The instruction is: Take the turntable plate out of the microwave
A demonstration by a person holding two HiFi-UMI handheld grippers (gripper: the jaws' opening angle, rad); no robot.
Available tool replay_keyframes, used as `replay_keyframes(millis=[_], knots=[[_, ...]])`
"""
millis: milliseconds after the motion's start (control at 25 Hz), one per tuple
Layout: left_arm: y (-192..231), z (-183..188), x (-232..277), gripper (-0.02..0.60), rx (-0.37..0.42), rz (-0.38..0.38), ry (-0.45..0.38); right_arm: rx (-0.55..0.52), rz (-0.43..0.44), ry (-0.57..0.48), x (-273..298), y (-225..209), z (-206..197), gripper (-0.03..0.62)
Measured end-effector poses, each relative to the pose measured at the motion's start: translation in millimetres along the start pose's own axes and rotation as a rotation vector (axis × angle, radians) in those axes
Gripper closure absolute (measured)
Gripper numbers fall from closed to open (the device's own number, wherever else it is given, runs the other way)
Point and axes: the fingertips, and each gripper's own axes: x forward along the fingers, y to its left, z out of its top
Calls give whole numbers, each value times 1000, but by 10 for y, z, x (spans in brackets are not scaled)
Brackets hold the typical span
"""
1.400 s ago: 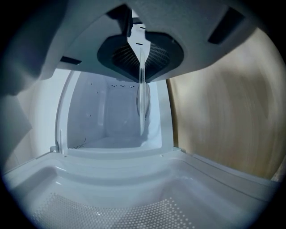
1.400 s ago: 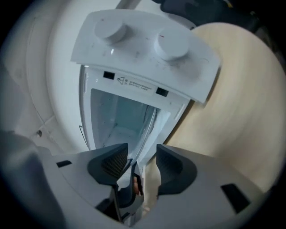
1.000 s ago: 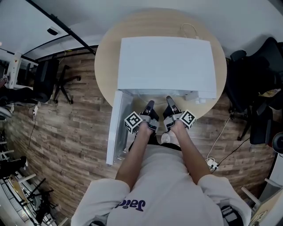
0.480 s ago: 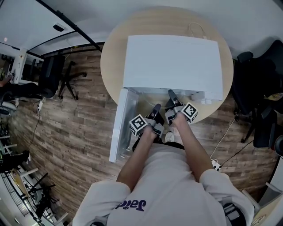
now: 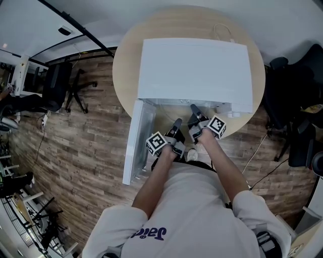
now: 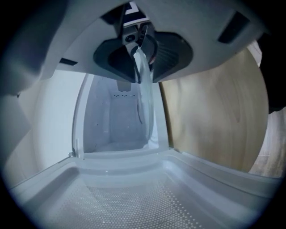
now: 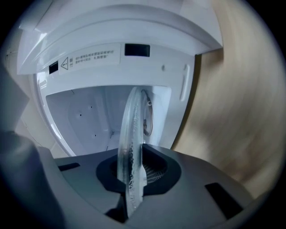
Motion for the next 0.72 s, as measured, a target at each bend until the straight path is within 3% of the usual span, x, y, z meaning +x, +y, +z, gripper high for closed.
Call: replay_keyframes(millis=[80,240,400,720], knots=[[-68,64,45,310,-3,-50,-17,4,1,10,-57,-15,-9,562],[-96,224,142,307,25,-45,-35,25,30,45,-197,-29,-92,562],[-115,352,156,305,16,-51,-61,39,-20,69,-327,-84,-195,562],[-74,120,10,313,1,-76,3,39,3,74,-666,-40,-330,562]])
